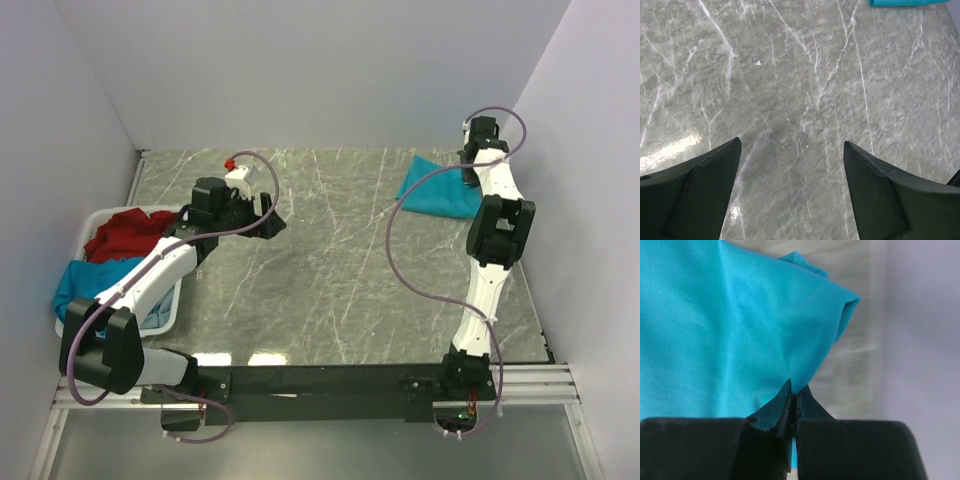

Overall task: Fold and stack the t-shirts
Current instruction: Neatly place the folded tshirt to the corner

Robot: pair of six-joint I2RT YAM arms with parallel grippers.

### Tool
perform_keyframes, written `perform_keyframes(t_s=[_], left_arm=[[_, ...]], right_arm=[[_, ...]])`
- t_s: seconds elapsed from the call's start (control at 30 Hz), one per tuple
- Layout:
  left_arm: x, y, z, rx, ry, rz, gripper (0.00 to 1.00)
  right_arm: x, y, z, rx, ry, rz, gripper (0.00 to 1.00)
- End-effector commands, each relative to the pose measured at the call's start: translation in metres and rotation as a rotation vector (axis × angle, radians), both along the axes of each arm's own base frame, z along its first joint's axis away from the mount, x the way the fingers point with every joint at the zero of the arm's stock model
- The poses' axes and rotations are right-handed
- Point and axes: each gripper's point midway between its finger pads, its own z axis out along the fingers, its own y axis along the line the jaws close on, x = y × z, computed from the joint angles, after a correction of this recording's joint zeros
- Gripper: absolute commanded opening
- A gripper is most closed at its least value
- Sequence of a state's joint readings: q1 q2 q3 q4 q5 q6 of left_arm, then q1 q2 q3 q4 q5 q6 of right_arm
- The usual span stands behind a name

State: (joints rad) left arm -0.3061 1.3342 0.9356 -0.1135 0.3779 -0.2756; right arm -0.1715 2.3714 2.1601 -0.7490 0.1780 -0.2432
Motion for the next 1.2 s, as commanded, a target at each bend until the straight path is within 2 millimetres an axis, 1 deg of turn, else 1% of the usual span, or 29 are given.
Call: perform_keyframes(t_s=[0.0,0.03,0.07,0.17,0.33,0.37,0.53,0.57,0.6,0.63,0.67,0.7,0.73,0.8,0.83,0.9,0.93,0.97,1.03,1.07,1.1,1.13,1.17], left_arm=[[0.001,-0.002,0.023,-0.019,-0.064,-0.024,0.88],[0.001,-0.002,0.022,-0.017,-0.064,-0.023,0.88],[0.001,-0.002,0.021,-0.017,-0.061,-0.024,0.88],[0.001,-0.002,0.020,-0.015,-0.059,-0.025,0.88],[0.000,-0.004,0.017,-0.015,-0.058,-0.040,0.88],[0.000,-0.004,0.016,-0.015,-0.055,-0.040,0.88],[0.000,-0.005,0.015,-0.018,-0.057,-0.049,0.87],[-0.001,-0.006,0.014,-0.017,-0.052,-0.052,0.87],[0.000,-0.005,0.014,-0.016,-0.056,-0.050,0.87],[0.000,-0.005,0.014,-0.015,-0.055,-0.050,0.87],[0.000,-0.004,0.014,-0.014,-0.055,-0.046,0.88],[0.000,-0.005,0.013,-0.011,-0.057,-0.047,0.88],[0.001,-0.004,0.014,-0.011,-0.062,-0.045,0.88],[0.001,-0.003,0.017,-0.010,-0.072,-0.045,0.88],[0.000,-0.004,0.017,-0.011,-0.071,-0.050,0.88],[-0.001,-0.004,0.023,-0.016,-0.090,-0.050,0.88],[-0.001,-0.004,0.025,-0.018,-0.096,-0.050,0.88],[-0.003,-0.003,0.029,-0.021,-0.111,-0.048,0.88],[-0.004,-0.001,0.033,-0.021,-0.128,-0.042,0.88],[-0.005,-0.001,0.038,-0.024,-0.144,-0.043,0.88],[-0.007,0.000,0.039,-0.028,-0.150,-0.042,0.88],[-0.007,-0.001,0.041,-0.031,-0.158,-0.043,0.88],[-0.008,0.000,0.044,-0.034,-0.167,-0.043,0.88]], right_arm=[[0.023,-0.048,0.044,-0.272,-0.087,-0.025,0.00],[0.025,-0.052,0.043,-0.293,-0.087,-0.026,0.00],[0.028,-0.058,0.047,-0.329,-0.096,-0.026,0.00],[0.033,-0.068,0.050,-0.383,-0.107,-0.027,0.00],[0.041,-0.076,0.051,-0.433,-0.125,-0.021,0.00],[0.044,-0.078,0.055,-0.444,-0.142,-0.024,0.00],[0.054,-0.080,0.056,-0.472,-0.160,-0.004,0.01],[0.057,-0.082,0.057,-0.488,-0.171,-0.003,0.10],[0.058,-0.083,0.060,-0.504,-0.177,-0.007,0.23],[0.058,-0.084,0.065,-0.533,-0.184,-0.020,0.47],[0.061,-0.086,0.070,-0.562,-0.201,-0.021,0.58],[0.062,-0.084,0.076,-0.578,-0.214,-0.018,0.65],[0.062,-0.082,0.094,-0.602,-0.239,-0.015,0.74],[0.066,-0.071,0.112,-0.626,-0.290,-0.007,0.78],[0.065,-0.066,0.131,-0.635,-0.323,-0.007,0.78],[0.067,-0.054,0.148,-0.639,-0.353,0.007,0.78],[0.065,-0.048,0.161,-0.628,-0.375,0.011,0.77],[0.063,-0.039,0.157,-0.576,-0.371,0.037,0.76],[0.059,-0.021,0.159,-0.485,-0.383,0.079,0.75],[0.051,-0.012,0.142,-0.424,-0.324,0.123,0.75],[0.052,0.004,0.130,-0.331,-0.316,0.201,0.75],[0.049,0.014,0.121,-0.263,-0.304,0.227,0.74],[0.038,0.022,0.102,-0.197,-0.246,0.257,0.73]])
